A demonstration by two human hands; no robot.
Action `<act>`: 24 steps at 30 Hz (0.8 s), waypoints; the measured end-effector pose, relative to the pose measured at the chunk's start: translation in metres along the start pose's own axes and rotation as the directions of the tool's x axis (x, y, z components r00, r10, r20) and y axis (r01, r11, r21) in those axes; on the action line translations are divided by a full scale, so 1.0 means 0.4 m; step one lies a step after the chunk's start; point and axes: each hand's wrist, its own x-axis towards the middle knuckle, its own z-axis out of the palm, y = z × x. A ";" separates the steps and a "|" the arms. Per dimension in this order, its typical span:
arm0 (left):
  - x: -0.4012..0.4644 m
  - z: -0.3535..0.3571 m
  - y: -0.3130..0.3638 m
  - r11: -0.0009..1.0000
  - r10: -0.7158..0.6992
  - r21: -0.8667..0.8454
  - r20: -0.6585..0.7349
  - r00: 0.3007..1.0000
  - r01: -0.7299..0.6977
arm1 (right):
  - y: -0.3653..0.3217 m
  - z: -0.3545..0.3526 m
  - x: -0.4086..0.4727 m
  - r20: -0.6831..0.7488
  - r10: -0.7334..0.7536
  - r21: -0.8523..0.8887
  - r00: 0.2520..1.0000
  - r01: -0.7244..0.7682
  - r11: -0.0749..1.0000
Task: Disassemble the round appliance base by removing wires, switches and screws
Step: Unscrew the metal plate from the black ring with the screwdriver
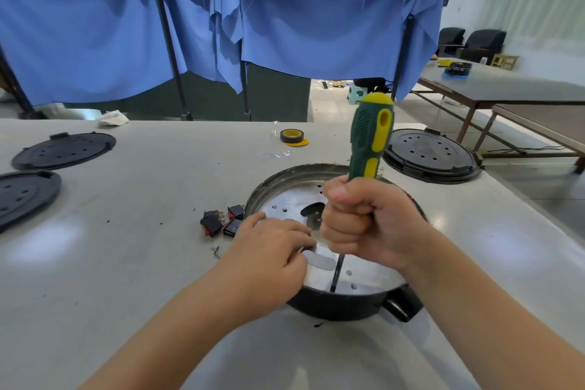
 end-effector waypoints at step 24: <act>-0.003 0.001 0.035 0.634 0.082 -0.768 -0.046 0.996 -0.088 | 0.006 0.020 -0.030 -0.404 -0.574 -0.625 0.712 0.243 0.741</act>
